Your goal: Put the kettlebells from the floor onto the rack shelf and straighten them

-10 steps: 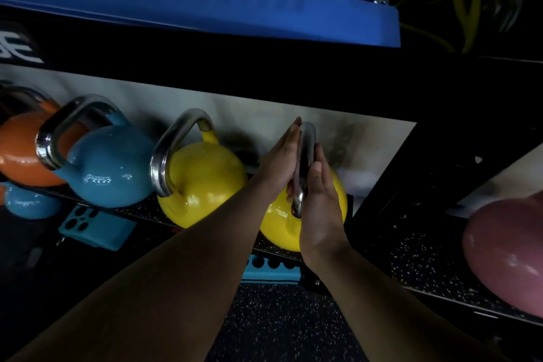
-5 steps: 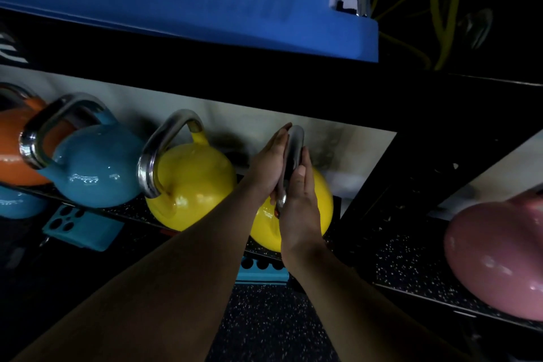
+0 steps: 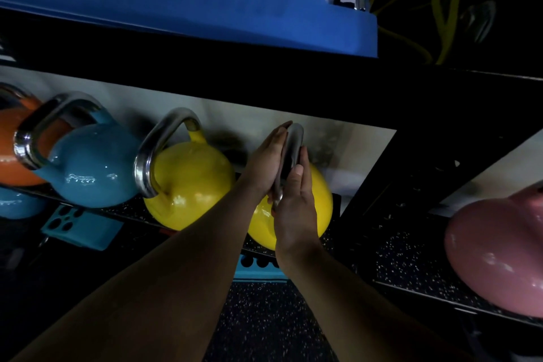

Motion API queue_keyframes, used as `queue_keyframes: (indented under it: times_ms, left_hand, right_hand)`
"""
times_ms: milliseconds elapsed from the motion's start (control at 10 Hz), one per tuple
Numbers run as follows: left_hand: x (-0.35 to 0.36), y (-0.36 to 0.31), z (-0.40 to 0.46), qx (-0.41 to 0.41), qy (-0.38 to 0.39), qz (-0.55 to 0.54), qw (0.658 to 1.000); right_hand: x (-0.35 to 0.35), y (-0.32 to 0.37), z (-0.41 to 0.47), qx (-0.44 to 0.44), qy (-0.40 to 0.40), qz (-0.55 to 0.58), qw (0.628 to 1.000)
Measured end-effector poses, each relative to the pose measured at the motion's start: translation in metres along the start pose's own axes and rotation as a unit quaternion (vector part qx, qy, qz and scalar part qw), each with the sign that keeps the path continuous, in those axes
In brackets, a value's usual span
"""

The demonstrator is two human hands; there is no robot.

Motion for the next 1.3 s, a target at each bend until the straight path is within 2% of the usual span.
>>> queue_keyframes:
  times_ms: [200, 600, 800, 900, 1000, 1100, 1200, 1300]
  left_hand:
    - [-0.001, 0.002, 0.000, 0.012, 0.003, 0.006, 1.000]
    - [-0.001, 0.005, 0.008, 0.019, 0.012, -0.009, 1.000]
    - [-0.004, -0.002, 0.007, 0.037, 0.011, 0.037, 0.999]
    - [-0.004, -0.009, 0.007, 0.052, 0.007, 0.109, 0.993]
    - [-0.006, -0.016, 0.006, 0.056, -0.015, 0.193, 0.980]
    - [-0.013, -0.034, 0.000, 0.152, -0.058, 0.331, 0.930]
    - [-0.014, -0.051, -0.021, 0.257, -0.070, 0.329, 0.906]
    - [-0.011, -0.055, -0.042, 0.316, -0.053, 0.371, 0.872]
  right_hand:
    - [-0.003, 0.001, 0.000, -0.029, 0.020, -0.023, 0.999]
    - [-0.004, 0.000, -0.002, -0.028, 0.024, -0.045, 0.998]
    - [-0.007, 0.001, 0.001, -0.047, 0.060, -0.097, 0.992]
    - [-0.013, 0.005, 0.005, -0.043, 0.085, -0.135, 0.986]
    - [-0.018, 0.012, 0.008, -0.048, 0.079, -0.176, 0.980]
    - [-0.023, 0.028, 0.010, -0.071, 0.066, -0.254, 0.962]
    - [-0.029, 0.042, 0.010, -0.117, 0.056, -0.331, 0.935]
    - [-0.049, 0.059, 0.009, -0.198, 0.047, -0.421, 0.884]
Point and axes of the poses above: each hand's wrist, its own z-axis towards the middle knuckle, its own x-axis out of the palm, y = z × x, the point moved 3 cm from there along z, towards the middle knuckle, and after that the axes turned 6 degrees about -y, right-handed, at the moved point
